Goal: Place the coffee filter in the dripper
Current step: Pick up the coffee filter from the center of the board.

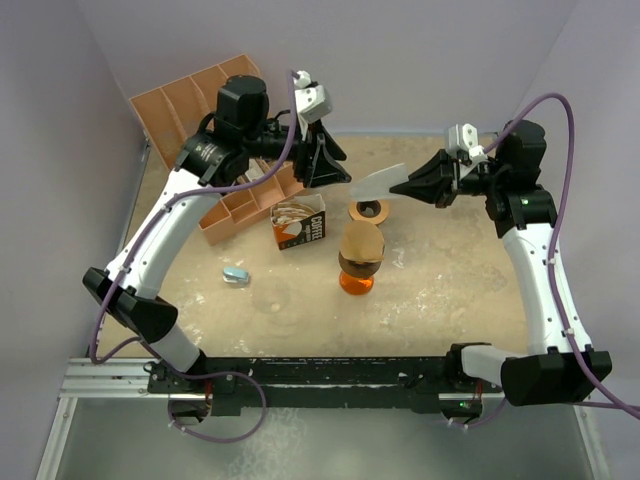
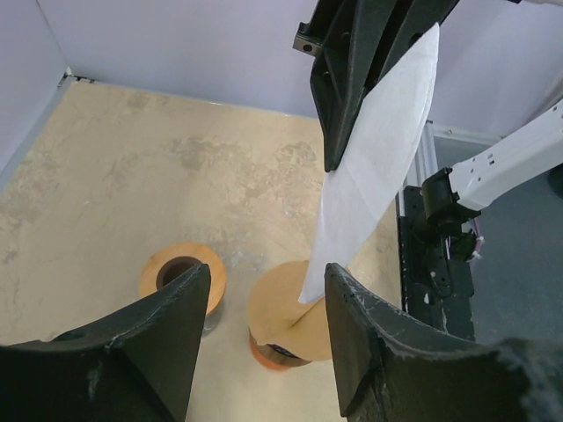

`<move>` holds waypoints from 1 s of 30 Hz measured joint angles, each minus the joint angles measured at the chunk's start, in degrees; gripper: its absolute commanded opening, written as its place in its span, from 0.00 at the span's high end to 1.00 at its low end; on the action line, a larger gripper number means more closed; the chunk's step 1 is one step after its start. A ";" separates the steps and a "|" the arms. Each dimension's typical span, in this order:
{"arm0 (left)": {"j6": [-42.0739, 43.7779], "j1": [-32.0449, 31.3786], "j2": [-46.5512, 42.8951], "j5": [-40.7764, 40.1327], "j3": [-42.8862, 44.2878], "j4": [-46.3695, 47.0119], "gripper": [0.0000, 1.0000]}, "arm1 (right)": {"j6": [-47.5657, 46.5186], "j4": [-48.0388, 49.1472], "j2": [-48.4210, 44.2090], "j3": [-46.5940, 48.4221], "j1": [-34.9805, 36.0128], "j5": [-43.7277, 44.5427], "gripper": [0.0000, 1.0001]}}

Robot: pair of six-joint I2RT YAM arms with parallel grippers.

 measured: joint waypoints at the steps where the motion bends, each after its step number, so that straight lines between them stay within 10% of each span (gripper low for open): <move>1: 0.92 0.02 -0.17 -0.31 0.17 -1.03 0.47 | 0.04 0.04 0.00 0.00 0.00 0.00 1.00; 30: 2.64 -3.08 1.18 -1.25 0.31 -2.56 0.52 | 3.76 2.84 -0.04 -0.66 0.00 -0.13 1.00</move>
